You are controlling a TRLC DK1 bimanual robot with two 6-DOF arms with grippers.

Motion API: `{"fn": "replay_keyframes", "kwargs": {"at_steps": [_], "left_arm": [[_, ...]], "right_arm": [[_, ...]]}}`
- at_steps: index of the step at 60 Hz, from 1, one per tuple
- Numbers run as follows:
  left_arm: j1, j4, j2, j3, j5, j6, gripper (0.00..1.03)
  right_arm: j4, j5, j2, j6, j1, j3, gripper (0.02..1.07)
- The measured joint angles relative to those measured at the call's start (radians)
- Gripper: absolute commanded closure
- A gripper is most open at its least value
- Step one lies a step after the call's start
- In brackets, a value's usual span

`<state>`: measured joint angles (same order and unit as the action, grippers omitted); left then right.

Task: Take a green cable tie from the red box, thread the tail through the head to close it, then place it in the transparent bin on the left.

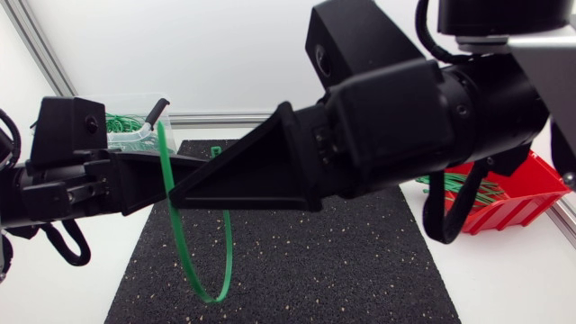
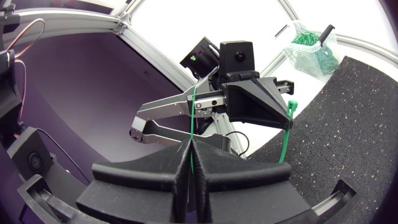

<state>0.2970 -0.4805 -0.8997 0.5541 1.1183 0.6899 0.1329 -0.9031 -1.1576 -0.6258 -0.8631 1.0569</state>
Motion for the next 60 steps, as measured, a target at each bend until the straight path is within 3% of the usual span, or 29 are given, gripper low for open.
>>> {"fn": "replay_keyframes", "kwargs": {"at_steps": [13, 38, 60], "left_arm": [[0.069, -0.004, 0.041, 0.000, -0.069, 0.011, 0.99], [0.206, -0.004, 0.060, -0.006, -0.238, -0.004, 0.99], [0.312, -0.003, 0.062, -0.038, -0.389, -0.100, 0.99]], "right_arm": [[0.088, -0.057, 0.019, -0.143, 0.025, 0.022, 1.01], [0.110, -0.195, 0.057, -0.394, 0.128, 0.031, 1.01], [0.216, -0.220, 0.058, -0.430, 0.172, 0.031, 1.01]]}}
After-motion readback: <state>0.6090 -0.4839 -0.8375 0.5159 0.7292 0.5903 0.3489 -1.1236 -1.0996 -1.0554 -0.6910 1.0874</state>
